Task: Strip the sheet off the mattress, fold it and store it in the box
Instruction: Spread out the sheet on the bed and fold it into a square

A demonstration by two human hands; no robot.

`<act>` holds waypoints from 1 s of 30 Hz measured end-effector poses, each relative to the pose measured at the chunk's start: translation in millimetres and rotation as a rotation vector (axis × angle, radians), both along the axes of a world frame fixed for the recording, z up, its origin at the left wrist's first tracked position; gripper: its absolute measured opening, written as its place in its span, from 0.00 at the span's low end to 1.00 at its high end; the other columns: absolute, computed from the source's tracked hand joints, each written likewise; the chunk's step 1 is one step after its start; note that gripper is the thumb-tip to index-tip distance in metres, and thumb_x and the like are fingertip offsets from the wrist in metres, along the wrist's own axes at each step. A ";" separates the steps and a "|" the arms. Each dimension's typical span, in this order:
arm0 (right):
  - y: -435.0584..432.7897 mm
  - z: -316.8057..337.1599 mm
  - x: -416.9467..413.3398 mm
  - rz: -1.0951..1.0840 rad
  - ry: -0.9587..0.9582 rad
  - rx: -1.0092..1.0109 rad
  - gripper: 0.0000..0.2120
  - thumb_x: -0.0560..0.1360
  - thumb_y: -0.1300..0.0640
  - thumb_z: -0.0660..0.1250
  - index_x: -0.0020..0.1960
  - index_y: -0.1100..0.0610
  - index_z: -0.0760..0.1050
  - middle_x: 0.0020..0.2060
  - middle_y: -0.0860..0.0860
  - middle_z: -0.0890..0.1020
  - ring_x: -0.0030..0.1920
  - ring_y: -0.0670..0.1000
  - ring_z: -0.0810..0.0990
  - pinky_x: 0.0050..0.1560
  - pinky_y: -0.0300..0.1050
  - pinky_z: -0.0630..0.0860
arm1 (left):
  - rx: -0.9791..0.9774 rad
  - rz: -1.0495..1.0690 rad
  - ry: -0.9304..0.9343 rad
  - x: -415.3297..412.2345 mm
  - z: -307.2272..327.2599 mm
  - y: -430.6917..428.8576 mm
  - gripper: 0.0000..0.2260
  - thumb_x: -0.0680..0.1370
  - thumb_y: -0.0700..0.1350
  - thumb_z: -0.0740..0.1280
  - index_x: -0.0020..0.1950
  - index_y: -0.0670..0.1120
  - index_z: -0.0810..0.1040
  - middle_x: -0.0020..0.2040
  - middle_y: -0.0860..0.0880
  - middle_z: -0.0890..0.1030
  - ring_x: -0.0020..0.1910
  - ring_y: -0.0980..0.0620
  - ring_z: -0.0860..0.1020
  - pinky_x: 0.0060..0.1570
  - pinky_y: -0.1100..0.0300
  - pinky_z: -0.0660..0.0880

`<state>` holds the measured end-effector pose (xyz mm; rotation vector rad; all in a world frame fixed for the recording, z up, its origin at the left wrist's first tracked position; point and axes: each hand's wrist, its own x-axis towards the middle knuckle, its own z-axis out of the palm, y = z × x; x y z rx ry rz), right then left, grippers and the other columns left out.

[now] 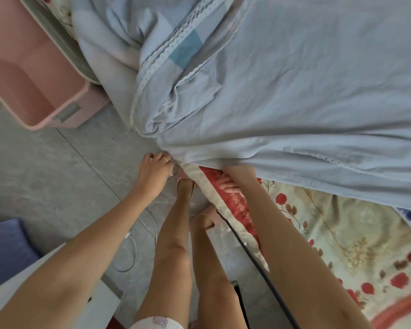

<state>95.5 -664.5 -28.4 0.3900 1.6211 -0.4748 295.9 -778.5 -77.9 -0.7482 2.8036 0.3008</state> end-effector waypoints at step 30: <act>93.9 -33.3 -139.2 1.177 1.309 -0.203 0.15 0.68 0.73 0.62 0.52 0.63 0.74 0.51 0.59 0.78 0.47 0.62 0.78 0.41 0.51 0.69 | 0.063 -0.198 0.000 -99.2 29.9 25.4 0.13 0.60 0.31 0.73 0.40 0.41 0.74 0.35 0.43 0.75 0.32 0.42 0.76 0.25 0.60 0.64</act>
